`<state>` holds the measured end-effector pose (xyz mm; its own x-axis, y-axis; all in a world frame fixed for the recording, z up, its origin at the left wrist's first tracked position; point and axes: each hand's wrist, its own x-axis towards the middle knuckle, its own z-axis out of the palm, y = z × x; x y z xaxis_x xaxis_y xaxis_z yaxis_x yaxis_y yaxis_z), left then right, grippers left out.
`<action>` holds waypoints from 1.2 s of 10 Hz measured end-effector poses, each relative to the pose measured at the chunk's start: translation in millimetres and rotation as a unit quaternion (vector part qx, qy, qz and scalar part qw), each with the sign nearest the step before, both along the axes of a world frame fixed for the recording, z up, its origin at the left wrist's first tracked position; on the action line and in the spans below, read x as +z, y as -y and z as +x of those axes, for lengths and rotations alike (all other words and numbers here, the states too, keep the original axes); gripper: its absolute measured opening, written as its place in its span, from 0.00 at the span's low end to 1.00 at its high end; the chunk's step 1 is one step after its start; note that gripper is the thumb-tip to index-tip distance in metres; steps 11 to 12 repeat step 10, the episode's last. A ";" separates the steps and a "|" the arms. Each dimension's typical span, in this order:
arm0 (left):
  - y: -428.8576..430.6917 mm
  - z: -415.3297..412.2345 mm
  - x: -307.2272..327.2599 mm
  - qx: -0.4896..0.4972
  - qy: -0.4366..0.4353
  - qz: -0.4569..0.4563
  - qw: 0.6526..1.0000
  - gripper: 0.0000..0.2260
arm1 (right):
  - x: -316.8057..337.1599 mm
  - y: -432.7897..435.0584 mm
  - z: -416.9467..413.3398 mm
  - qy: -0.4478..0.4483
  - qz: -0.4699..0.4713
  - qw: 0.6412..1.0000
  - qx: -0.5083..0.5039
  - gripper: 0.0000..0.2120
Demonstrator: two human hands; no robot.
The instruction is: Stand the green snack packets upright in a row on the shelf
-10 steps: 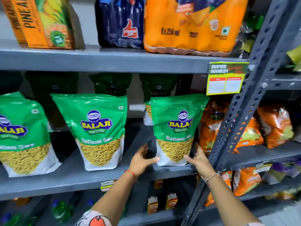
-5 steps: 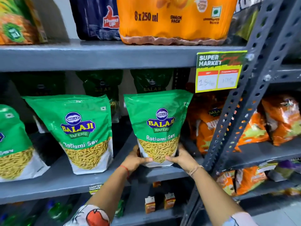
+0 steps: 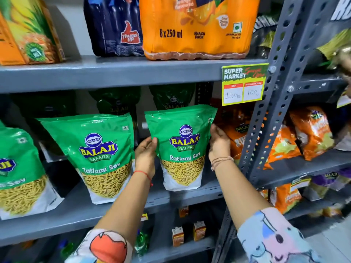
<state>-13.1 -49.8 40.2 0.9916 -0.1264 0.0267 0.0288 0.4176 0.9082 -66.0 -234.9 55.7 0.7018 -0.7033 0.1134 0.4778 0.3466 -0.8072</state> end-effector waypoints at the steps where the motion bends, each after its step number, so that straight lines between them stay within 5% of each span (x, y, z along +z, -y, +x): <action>1: -0.4 2.4 4.9 0.005 -0.023 -0.012 1.000 0.15 | 5.0 -6.4 3.9 0.008 0.022 0.999 -0.028 0.08; 6: 9.3 4.2 18.9 0.063 -0.065 -0.019 0.996 0.06 | 13.5 -7.7 3.9 0.019 0.097 0.994 -0.040 0.12; 8: 5.2 -10.1 24.4 0.054 -0.050 0.000 0.997 0.14 | 14.3 -11.7 -6.4 -0.004 0.039 0.998 -0.045 0.07; 9: -0.8 -30.6 26.2 0.050 -0.001 0.066 0.997 0.17 | 16.5 -26.7 -20.7 -0.047 -0.033 0.996 -0.062 0.14; 10: -16.5 -69.2 10.0 0.069 0.094 0.169 0.979 0.18 | -12.1 -50.7 -47.1 -0.150 -0.178 0.958 -0.168 0.20; 12: -16.5 -69.2 10.0 0.069 0.094 0.169 0.979 0.18 | -12.1 -50.7 -47.1 -0.150 -0.178 0.958 -0.168 0.20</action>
